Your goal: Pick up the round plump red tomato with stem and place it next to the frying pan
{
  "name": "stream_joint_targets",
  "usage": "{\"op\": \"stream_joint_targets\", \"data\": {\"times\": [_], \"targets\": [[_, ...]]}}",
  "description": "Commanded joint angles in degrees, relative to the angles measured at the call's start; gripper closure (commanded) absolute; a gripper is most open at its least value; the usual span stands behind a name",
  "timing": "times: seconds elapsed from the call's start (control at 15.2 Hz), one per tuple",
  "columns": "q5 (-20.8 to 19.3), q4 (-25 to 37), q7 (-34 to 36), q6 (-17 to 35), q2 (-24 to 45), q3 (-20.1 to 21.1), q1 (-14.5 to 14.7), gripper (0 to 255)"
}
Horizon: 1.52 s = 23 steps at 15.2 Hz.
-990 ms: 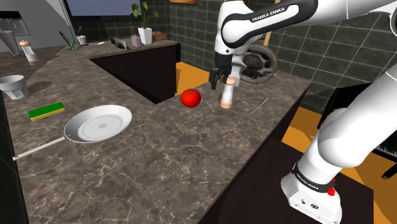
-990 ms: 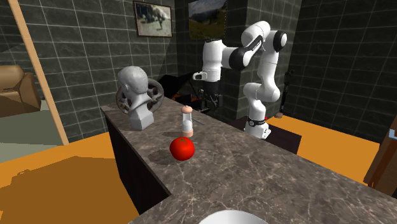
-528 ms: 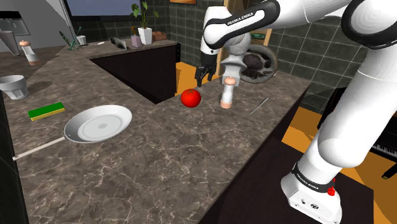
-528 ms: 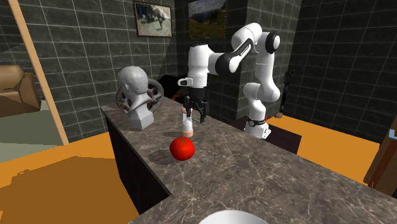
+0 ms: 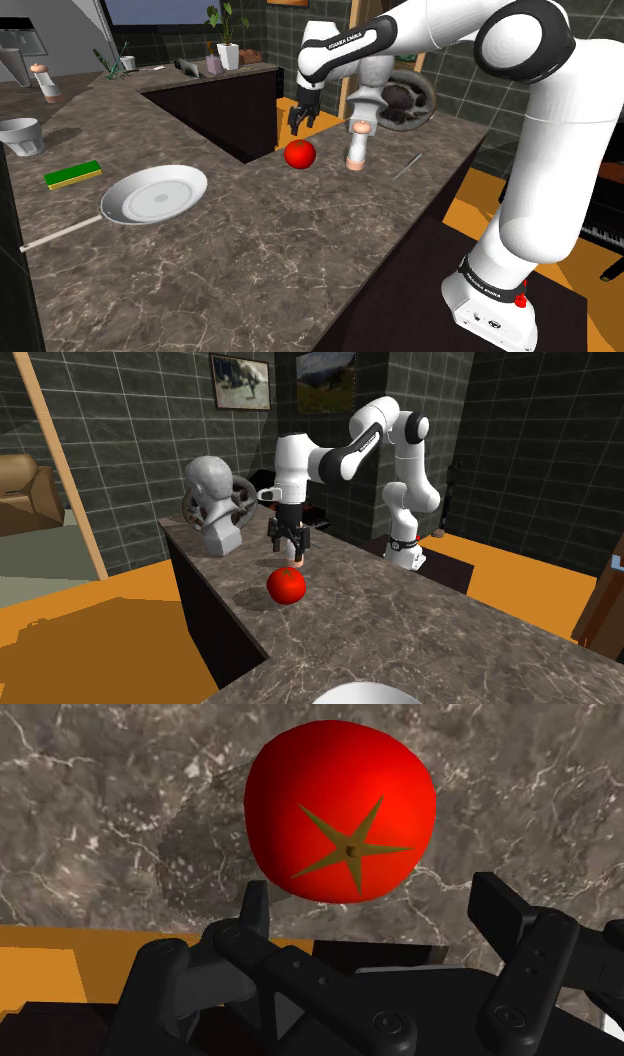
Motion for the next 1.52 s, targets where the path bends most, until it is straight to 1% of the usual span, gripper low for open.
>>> {"op": "stream_joint_targets", "data": {"times": [0.0,0.26,0.79,0.86,1.45], "targets": [[0.1,-0.2,-0.2,1.1,0.8,0.0,0.0,0],[0.2,-1.3,-0.3,4.0,2.6,0.1,0.0,0],[0.2,-1.3,-0.3,4.0,2.6,0.1,0.0,0],[0.2,-1.3,-0.3,4.0,2.6,0.1,0.0,255],[0.2,-1.3,-0.3,4.0,2.6,0.1,0.0,255]]}}
